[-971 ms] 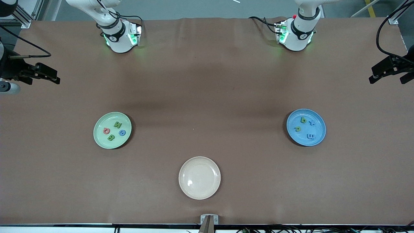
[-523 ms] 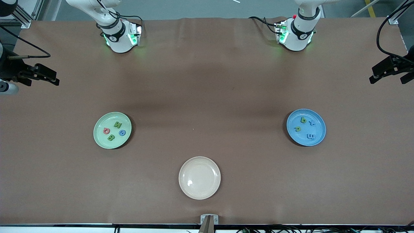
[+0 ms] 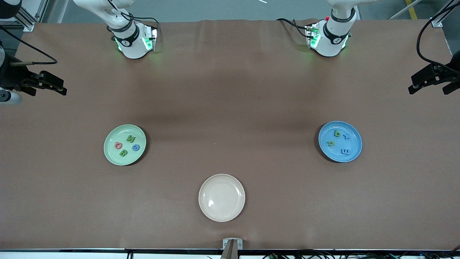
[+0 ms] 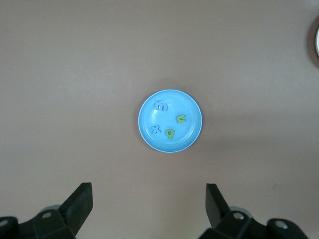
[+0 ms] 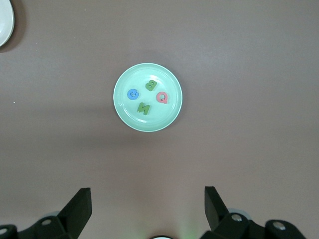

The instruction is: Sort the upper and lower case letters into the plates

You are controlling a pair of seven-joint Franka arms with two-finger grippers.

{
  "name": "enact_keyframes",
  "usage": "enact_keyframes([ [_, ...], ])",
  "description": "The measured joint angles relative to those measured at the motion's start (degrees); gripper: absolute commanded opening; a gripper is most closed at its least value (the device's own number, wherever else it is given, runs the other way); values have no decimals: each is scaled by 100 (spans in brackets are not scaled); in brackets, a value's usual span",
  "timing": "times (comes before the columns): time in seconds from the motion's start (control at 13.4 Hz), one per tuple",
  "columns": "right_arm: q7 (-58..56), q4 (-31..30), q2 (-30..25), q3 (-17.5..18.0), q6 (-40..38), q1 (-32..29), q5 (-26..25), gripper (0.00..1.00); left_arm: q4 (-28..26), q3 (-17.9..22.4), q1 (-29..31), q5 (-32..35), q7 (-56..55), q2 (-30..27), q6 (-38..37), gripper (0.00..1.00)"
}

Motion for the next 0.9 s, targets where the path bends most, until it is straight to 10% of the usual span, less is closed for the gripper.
enact_keyframes([
  [0.9, -106, -258, -251, -8, 335, 0, -5, 100, 8, 692, -759, 0, -8, 0, 0, 100],
])
